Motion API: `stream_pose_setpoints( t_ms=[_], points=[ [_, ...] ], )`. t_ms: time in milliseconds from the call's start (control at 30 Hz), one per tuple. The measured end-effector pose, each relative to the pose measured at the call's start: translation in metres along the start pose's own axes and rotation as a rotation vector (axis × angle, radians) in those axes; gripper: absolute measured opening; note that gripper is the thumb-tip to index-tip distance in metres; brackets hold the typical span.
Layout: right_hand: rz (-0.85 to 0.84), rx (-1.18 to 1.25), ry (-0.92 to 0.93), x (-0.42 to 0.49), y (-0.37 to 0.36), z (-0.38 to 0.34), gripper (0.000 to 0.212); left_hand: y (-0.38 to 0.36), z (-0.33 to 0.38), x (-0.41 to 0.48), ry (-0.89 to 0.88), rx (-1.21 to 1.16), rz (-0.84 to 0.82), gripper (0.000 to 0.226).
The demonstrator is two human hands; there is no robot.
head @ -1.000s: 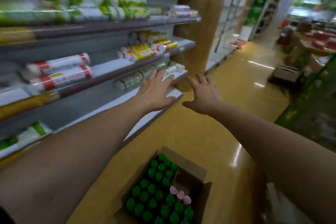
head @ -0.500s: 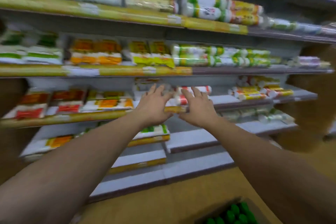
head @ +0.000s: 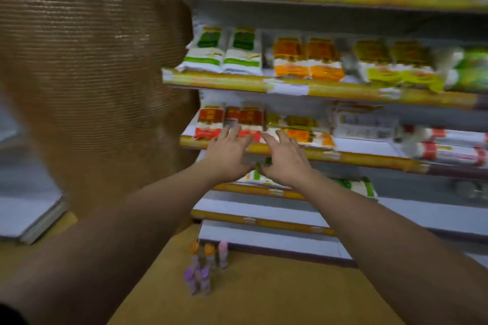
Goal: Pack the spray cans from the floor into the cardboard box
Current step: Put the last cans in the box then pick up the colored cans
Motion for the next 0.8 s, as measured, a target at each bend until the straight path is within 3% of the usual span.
stream_pose_setpoints(
  t_ms=[167,433,600,800],
  points=[
    [-0.195,-0.047,0.03,0.037,-0.071,-0.04,0.091,-0.054,-0.084,-0.017,0.155,-0.083,-0.076,0.083],
    [-0.432,0.041,0.08,0.102,-0.18,-0.062,0.094,-0.153,-0.149,-0.027,0.334,-0.223,-0.234,0.085],
    [-0.562,0.074,0.115,0.156,-0.252,-0.05,0.095,-0.205,-0.185,0.007,0.463,-0.253,-0.332,0.083],
    [-0.756,0.014,0.101,0.215,-0.362,-0.011,0.079,-0.312,-0.212,0.034,0.563,-0.311,-0.418,0.079]
  ],
)
Point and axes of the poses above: each hand's wrist, its own x-axis towards the middle knuckle, its own y-axis out of the back of the hand, z = x × y, the point moved 5 cm from there along x, towards the middle knuckle, and after that the axes turned 10 degrees about -z, right-handed, at the moved point
